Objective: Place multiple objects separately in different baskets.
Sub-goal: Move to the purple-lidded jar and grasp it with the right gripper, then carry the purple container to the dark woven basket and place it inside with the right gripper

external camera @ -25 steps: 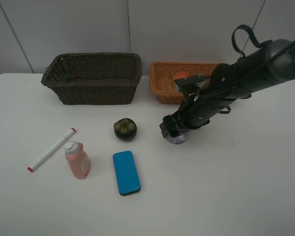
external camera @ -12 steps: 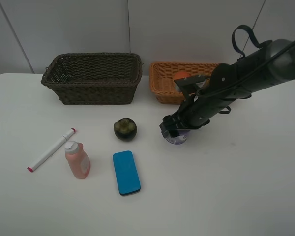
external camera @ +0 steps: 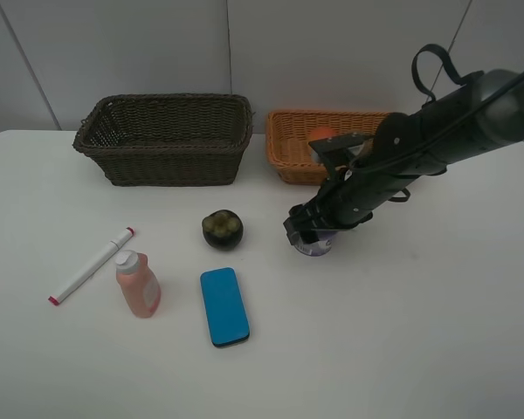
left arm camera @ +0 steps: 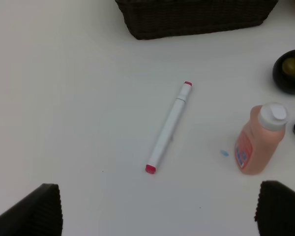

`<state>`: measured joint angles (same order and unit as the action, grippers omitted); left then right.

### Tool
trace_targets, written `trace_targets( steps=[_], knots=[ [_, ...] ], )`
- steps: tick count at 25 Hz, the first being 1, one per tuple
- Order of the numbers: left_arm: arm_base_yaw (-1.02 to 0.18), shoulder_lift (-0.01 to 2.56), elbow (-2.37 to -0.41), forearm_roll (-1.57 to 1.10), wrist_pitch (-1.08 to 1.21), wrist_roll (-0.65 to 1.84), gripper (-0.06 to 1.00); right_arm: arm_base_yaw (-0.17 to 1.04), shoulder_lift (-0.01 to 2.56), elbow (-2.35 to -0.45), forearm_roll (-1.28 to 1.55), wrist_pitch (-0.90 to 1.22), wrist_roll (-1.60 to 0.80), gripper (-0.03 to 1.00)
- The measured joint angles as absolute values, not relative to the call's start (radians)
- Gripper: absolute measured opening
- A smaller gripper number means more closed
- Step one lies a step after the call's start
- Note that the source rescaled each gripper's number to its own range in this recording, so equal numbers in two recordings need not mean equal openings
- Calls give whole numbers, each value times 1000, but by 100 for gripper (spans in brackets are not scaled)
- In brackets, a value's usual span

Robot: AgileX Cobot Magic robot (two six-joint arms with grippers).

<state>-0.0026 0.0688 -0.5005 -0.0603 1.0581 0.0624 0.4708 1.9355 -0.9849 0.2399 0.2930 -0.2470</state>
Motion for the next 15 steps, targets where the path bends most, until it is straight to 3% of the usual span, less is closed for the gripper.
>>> trace_targets(
  steps=[15],
  knots=[
    [-3, 69, -500, -60, 1058, 62, 100, 471, 1785, -1003, 216, 276, -247, 50]
  ],
)
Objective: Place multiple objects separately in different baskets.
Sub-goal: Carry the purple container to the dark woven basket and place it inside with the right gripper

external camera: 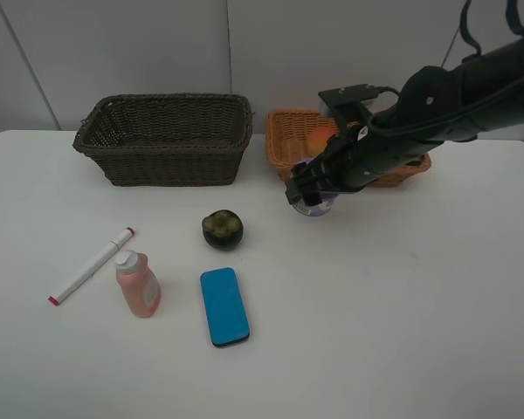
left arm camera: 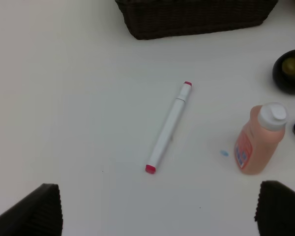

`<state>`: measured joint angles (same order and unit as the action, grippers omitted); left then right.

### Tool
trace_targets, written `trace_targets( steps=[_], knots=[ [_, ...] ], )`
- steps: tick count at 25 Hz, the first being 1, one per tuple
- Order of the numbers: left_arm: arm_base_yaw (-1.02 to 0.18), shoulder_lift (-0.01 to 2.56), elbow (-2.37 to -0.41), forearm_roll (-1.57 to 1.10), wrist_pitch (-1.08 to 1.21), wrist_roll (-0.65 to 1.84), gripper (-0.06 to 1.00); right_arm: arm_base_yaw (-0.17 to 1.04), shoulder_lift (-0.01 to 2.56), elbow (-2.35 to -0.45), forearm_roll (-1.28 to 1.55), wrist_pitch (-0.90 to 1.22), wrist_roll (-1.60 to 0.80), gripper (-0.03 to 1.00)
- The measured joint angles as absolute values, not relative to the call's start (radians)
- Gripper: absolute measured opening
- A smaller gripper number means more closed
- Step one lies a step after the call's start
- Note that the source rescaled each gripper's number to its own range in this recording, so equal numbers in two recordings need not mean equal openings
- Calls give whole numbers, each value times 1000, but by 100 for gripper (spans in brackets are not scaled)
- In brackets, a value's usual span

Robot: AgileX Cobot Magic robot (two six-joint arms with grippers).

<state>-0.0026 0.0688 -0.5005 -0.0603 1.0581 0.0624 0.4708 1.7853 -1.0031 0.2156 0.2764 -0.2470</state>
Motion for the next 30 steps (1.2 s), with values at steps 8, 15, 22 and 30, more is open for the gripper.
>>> trace_targets(
  steps=[8, 15, 22, 30],
  knots=[
    [-3, 69, -500, -60, 1058, 62, 100, 515, 1786, -1166, 190, 274, -250, 50],
    [-3, 69, -500, -60, 1058, 62, 100, 556, 1897, -1364, 186, 275, -253, 50],
    [-3, 69, -500, -60, 1058, 62, 100, 569, 2081, -1571, 186, 275, -253, 50],
    [-3, 69, -500, -60, 1058, 62, 100, 573, 2228, -1746, 186, 273, -254, 50]
  ],
)
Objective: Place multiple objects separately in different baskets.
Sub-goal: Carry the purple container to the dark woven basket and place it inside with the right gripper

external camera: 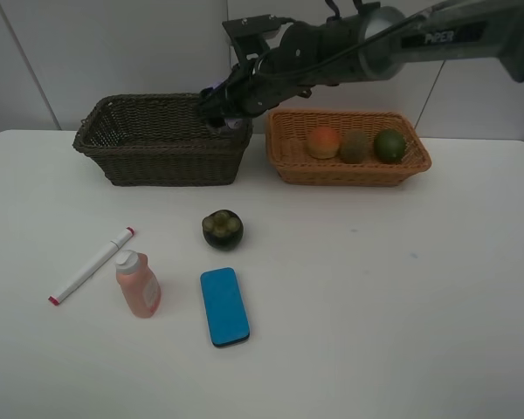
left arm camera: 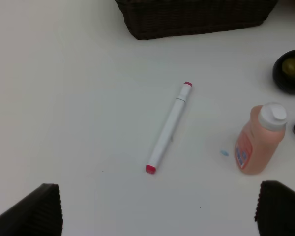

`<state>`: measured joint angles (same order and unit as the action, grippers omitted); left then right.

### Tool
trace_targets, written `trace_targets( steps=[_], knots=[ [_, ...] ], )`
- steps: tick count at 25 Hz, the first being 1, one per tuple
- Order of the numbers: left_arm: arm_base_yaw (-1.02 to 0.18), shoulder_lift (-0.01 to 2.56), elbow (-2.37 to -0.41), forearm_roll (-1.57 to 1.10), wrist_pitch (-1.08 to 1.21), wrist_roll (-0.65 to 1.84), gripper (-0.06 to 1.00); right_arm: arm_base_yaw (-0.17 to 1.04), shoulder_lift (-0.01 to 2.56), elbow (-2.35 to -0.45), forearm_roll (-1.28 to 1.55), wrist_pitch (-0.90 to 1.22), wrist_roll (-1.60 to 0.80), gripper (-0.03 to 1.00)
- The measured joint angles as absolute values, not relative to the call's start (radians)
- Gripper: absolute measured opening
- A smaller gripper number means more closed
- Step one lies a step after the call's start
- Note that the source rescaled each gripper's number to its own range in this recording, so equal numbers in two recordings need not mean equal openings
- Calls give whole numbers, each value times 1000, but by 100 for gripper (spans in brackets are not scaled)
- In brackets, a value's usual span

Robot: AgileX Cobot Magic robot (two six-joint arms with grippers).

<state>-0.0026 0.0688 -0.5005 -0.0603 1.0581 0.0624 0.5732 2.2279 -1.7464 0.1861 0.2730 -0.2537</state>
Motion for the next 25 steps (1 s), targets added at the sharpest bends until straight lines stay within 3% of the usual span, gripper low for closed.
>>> trace_targets(
  steps=[10, 25],
  knots=[
    [-3, 69, -500, -60, 1058, 62, 100, 573, 2348, -1888, 185, 251, -254, 50],
    [-3, 69, -500, -60, 1058, 62, 100, 573, 2379, -1894, 184, 223, -254, 50]
  ],
)
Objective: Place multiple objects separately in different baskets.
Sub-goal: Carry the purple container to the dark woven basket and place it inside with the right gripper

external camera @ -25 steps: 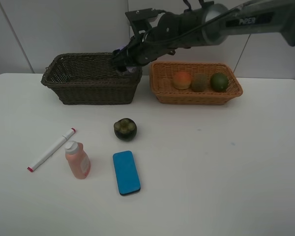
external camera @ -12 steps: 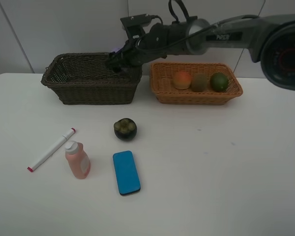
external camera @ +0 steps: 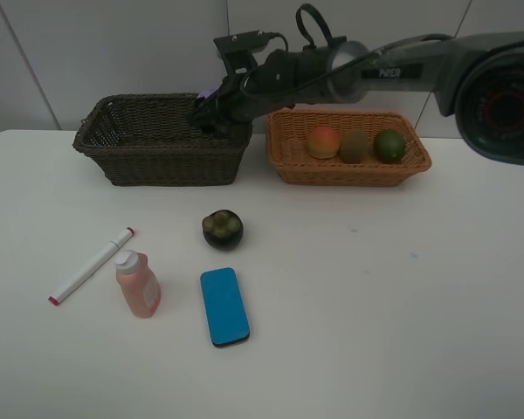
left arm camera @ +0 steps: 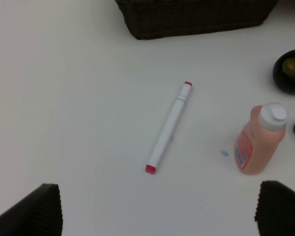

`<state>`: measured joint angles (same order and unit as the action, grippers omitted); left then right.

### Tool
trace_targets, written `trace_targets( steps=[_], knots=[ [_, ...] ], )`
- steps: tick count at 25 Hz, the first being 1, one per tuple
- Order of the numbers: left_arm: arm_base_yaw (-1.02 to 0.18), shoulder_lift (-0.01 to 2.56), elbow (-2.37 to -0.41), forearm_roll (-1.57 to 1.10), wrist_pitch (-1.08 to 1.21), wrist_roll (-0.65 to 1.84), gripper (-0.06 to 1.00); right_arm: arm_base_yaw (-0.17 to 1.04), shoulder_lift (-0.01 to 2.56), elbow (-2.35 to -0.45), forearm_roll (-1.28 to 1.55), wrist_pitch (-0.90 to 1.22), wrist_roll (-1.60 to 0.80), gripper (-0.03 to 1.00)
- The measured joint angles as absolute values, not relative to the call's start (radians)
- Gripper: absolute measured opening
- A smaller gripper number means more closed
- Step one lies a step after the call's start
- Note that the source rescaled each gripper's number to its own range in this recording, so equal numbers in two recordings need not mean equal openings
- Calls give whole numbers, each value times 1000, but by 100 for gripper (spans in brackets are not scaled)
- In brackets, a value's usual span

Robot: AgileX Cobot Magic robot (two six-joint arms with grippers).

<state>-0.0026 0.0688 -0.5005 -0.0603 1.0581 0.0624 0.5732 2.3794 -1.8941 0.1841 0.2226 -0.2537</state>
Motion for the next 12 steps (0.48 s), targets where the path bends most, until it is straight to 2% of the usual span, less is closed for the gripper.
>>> trace_targets(
  steps=[12],
  knots=[
    [-3, 69, -500, -60, 1058, 62, 100, 573, 2379, -1894, 184, 262, -254, 50]
  ],
)
